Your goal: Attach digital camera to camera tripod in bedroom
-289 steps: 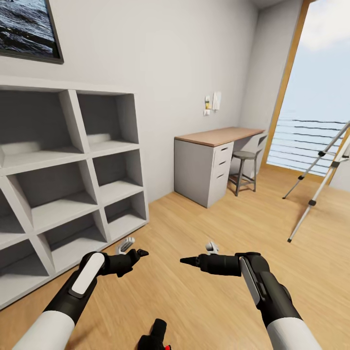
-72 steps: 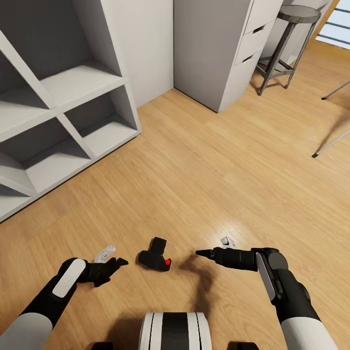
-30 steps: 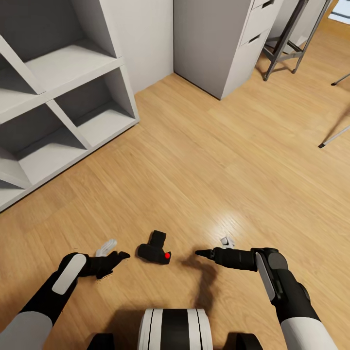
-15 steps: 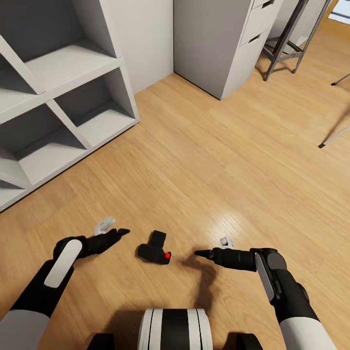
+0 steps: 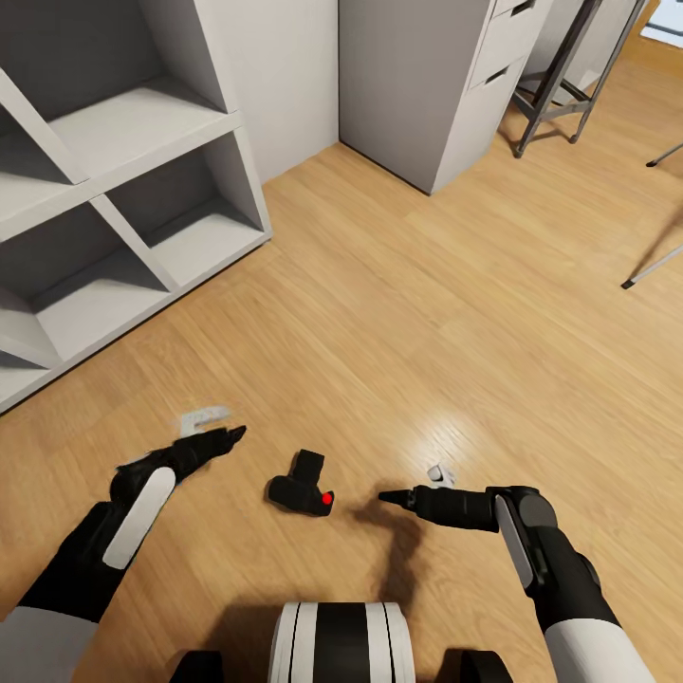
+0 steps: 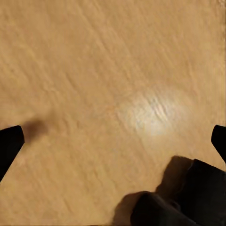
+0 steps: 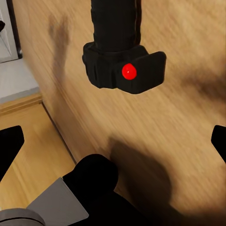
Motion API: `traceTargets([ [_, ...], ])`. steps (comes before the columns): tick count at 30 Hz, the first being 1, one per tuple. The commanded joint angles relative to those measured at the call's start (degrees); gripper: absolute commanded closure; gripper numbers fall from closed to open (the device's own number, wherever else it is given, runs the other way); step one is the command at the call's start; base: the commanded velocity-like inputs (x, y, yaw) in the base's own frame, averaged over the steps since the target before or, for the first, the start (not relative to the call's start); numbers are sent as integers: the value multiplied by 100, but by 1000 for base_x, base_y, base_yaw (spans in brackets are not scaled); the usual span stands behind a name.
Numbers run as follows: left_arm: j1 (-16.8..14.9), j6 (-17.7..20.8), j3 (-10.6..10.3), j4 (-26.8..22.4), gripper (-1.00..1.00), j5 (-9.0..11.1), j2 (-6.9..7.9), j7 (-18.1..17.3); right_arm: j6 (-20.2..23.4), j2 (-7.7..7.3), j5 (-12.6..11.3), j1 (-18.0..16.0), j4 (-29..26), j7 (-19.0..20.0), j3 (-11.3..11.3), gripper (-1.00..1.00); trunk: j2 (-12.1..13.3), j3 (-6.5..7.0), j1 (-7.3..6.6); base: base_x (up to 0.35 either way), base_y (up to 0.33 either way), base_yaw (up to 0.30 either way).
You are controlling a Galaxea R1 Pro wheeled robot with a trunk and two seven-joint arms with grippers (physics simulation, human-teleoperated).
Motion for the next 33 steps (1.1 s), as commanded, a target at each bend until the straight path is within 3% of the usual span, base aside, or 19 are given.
traceTargets([
  [1, -4, -2, -264, -71, -100, -213, 7, 28, 47, -1, -44, -2, 0, -17, -4, -100, -1, -3, -1, 0, 0, 0],
  [2, -3, -26, -643, -167, -100, -662, 8, -7, 46, -2, -44, -2, 1, -17, -3, -100, -1, -3, -1, 0, 0, 0],
  [4, -2, -45, -888, -225, -100, -1039, 8, -32, 46, -6, -44, -2, 1, -15, -3, -100, -1, -3, -1, 0, 0, 0],
  [8, -1, -77, -1175, -255, -100, -1600, 14, -84, 46, -10, -39, -2, 2, -14, -3, -100, -1, -3, -1, 0, 0, 0],
  [16, 0, -84, -1298, -122, -100, -1945, 170, -147, 46, -6, -39, -2, 2, -15, -3, -100, -1, -3, -1, 0, 0, 0],
  [21, -4, -110, -1310, -191, -100, -2249, 532, -145, 46, 0, -39, -2, 2, -16, -3, -100, -1, -3, -1, 0, 0, 0],
  [24, -6, -184, -1342, -316, -100, -2357, 669, -91, 46, 6, -39, -2, 2, -16, -3, -100, -1, -3, -1, 0, 0, 0],
  [29, -1, -334, -1637, -294, -100, -2636, 710, -52, 45, 12, -36, -2, 2, -17, -3, -100, -1, -3, -1, 0, 0, 0],
  [33, -3, -473, -1772, -257, -100, -2728, 716, -98, 41, 13, -36, -2, 2, -17, -3, -100, -1, -3, -1, 0, 0, 0],
])
